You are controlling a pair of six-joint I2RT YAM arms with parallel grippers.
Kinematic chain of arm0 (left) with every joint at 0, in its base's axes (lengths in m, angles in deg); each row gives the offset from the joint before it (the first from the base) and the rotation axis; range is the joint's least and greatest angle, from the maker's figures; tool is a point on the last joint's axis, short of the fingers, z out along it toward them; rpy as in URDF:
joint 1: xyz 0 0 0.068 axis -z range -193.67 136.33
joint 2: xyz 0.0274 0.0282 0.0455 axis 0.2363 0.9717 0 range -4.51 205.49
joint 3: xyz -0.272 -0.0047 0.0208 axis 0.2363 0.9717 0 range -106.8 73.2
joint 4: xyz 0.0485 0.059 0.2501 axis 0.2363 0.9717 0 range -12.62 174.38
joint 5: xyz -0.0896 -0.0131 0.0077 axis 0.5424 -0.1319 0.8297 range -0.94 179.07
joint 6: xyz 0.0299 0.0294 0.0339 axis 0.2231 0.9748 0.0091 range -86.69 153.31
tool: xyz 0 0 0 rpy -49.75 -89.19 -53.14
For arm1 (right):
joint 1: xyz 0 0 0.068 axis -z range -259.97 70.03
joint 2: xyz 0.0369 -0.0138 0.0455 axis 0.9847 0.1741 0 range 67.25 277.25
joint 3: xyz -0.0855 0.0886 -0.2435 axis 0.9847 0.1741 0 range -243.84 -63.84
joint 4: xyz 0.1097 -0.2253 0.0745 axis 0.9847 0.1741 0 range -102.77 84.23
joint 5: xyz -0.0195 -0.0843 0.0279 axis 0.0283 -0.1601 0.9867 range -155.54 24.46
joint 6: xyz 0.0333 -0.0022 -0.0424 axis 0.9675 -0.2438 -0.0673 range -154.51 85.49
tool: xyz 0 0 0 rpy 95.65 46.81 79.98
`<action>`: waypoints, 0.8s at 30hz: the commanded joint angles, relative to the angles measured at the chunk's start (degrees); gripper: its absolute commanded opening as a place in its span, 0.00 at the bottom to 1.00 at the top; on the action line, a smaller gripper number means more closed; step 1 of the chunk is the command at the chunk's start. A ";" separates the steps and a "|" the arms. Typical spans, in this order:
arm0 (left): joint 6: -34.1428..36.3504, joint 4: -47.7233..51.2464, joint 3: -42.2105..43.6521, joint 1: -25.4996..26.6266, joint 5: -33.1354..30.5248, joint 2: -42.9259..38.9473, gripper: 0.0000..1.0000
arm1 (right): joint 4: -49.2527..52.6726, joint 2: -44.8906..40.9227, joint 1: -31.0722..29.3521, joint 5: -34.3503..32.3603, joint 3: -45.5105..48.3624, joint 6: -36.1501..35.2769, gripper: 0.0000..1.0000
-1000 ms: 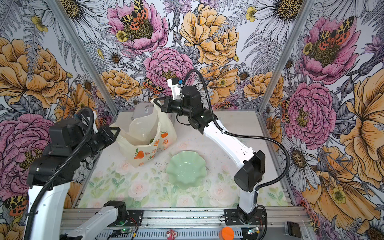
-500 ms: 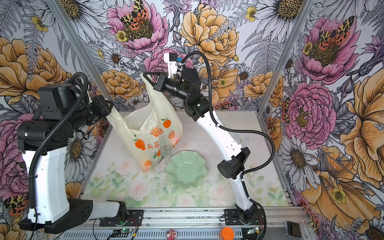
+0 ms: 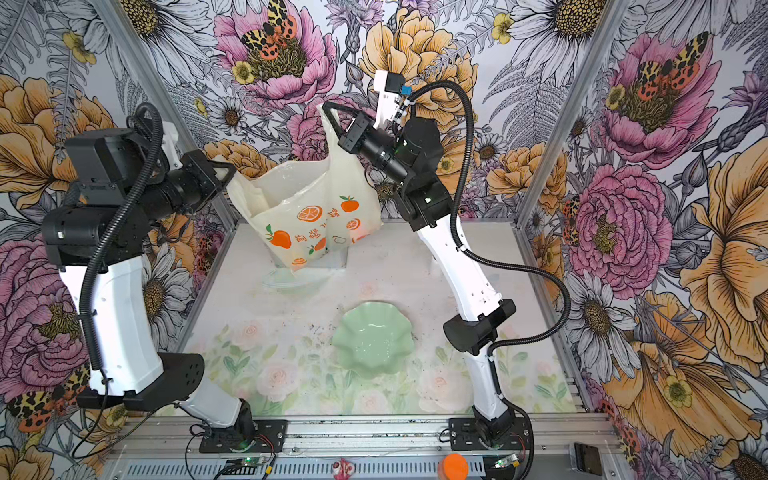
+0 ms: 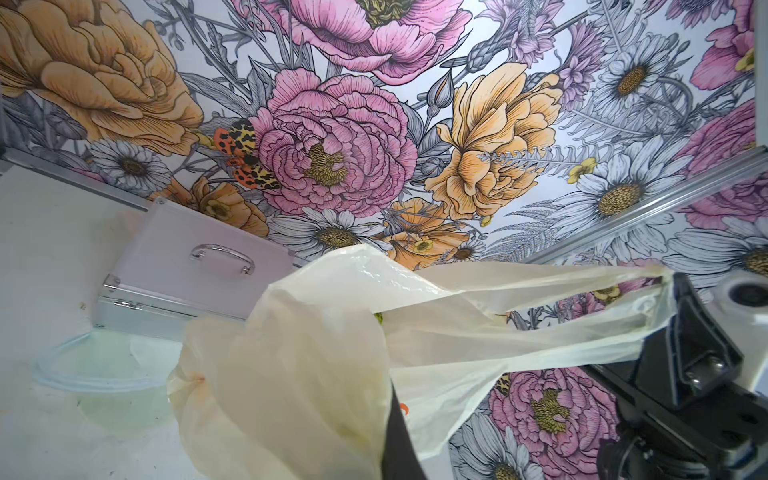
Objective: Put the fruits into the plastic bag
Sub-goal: 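Lift the bag by its rim with both grippers off the table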
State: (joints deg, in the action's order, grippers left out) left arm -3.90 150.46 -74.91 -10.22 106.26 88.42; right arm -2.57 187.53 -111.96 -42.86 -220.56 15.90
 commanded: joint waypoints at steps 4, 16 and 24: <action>-5.62 -8.17 -2.21 0.17 6.82 3.57 0.00 | -2.00 -3.88 3.30 -0.01 0.71 -1.02 0.00; -7.52 -14.24 -4.37 8.31 7.77 10.59 0.00 | -2.05 -13.53 6.49 0.55 15.76 -5.91 0.00; -8.25 -16.24 -5.95 11.56 6.65 16.23 0.00 | -7.48 -21.76 10.45 1.17 30.75 -5.76 0.00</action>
State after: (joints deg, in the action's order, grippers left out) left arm -11.75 136.88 -79.59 0.59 112.97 103.61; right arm -3.77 169.59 -102.76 -42.08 -193.09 10.63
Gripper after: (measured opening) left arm 0.047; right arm 0.042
